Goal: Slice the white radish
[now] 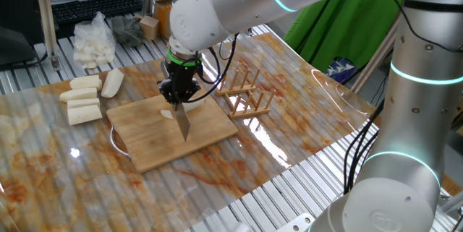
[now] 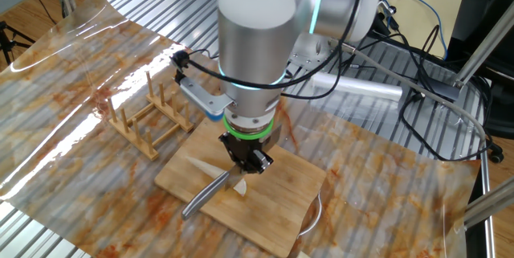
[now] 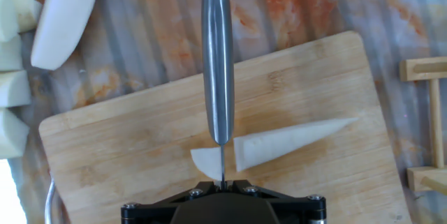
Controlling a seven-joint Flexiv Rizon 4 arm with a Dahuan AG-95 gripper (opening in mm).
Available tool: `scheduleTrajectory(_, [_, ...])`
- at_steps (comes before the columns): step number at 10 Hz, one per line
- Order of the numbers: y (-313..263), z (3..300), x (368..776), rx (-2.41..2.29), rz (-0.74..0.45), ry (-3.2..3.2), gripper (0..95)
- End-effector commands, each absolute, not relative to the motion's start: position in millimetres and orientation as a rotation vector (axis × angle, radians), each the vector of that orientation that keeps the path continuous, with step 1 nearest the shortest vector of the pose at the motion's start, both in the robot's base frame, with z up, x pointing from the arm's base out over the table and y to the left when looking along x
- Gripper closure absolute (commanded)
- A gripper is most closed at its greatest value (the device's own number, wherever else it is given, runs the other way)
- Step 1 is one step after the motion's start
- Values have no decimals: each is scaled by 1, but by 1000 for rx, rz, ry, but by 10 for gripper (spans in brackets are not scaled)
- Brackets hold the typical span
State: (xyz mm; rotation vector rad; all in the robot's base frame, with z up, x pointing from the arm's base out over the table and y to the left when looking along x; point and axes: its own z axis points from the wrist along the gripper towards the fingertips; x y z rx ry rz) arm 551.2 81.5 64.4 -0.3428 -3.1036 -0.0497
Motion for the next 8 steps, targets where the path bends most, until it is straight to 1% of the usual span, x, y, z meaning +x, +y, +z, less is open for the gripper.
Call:
scheduleTrajectory(1, [79,68,553,-328,-34,-3104,950])
scheduleTrajectory(4, [66,74,553,-289,-30,-3102,950])
scheduleTrajectory(8, [55,74,555,-254,-31,-3104,950])
